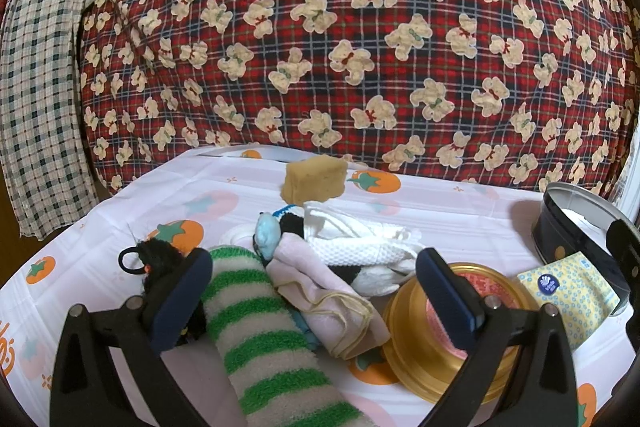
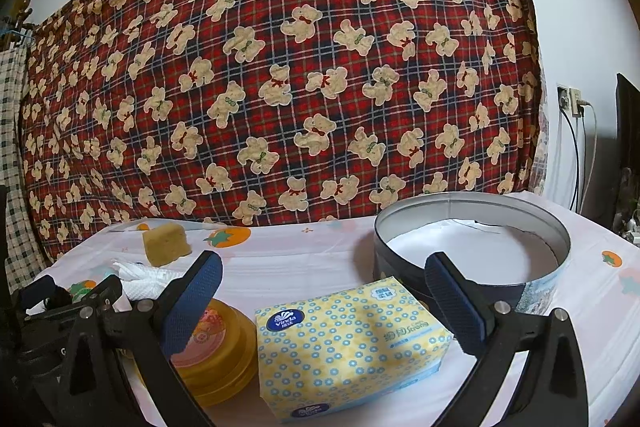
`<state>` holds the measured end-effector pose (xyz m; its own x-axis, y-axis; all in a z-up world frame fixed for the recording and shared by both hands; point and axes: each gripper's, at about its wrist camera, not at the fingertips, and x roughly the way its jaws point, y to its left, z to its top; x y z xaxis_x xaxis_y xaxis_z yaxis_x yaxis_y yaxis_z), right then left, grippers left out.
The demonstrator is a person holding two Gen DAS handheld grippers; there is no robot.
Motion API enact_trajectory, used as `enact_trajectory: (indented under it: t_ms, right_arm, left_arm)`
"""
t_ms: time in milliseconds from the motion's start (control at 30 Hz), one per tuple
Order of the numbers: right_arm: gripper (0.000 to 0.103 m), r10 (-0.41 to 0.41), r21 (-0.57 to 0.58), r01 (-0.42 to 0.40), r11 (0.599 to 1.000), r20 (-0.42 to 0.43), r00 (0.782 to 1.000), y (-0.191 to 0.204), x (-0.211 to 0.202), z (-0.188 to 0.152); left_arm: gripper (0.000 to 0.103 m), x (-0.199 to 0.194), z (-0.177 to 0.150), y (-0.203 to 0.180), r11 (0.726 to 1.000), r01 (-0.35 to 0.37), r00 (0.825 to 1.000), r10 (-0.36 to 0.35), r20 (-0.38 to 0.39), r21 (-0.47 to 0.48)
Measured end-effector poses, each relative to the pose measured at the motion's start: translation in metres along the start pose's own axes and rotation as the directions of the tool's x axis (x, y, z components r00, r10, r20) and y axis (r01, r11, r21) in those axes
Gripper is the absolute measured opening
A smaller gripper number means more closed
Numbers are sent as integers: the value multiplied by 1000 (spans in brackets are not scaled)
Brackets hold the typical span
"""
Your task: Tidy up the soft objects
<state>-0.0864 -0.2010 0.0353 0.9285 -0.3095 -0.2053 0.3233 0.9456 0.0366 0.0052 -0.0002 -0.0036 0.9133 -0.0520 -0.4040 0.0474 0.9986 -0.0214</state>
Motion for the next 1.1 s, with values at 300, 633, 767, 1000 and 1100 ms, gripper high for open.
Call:
enact_trajectory:
  t_ms: [300, 633, 767, 1000, 1100]
  right_arm:
    - [103, 13, -16, -12, 1000, 21, 1000, 12, 1, -8]
    - [102, 75, -37, -74, 997, 22, 997, 19, -2, -6]
    - [102, 99, -40, -98, 994, 17, 995, 21, -2, -6]
    - [95, 258, -49, -259, 965, -20, 966, 31, -3, -8]
    - [71, 374, -45, -384, 922, -140, 917, 51, 4, -15]
  left_arm:
    - [103, -1, 0, -2, 1000, -1, 1000, 0, -5, -8]
    - [103, -10, -6, 9, 999, -1, 1000, 1, -20, -39]
    - [103, -12, -5, 18, 999, -36, 999, 35, -39, -31]
    - [103, -30, -5, 61, 991, -132, 989, 130, -74, -28]
    - [103, -37, -10, 92, 974, -226, 969, 221, -107, -32]
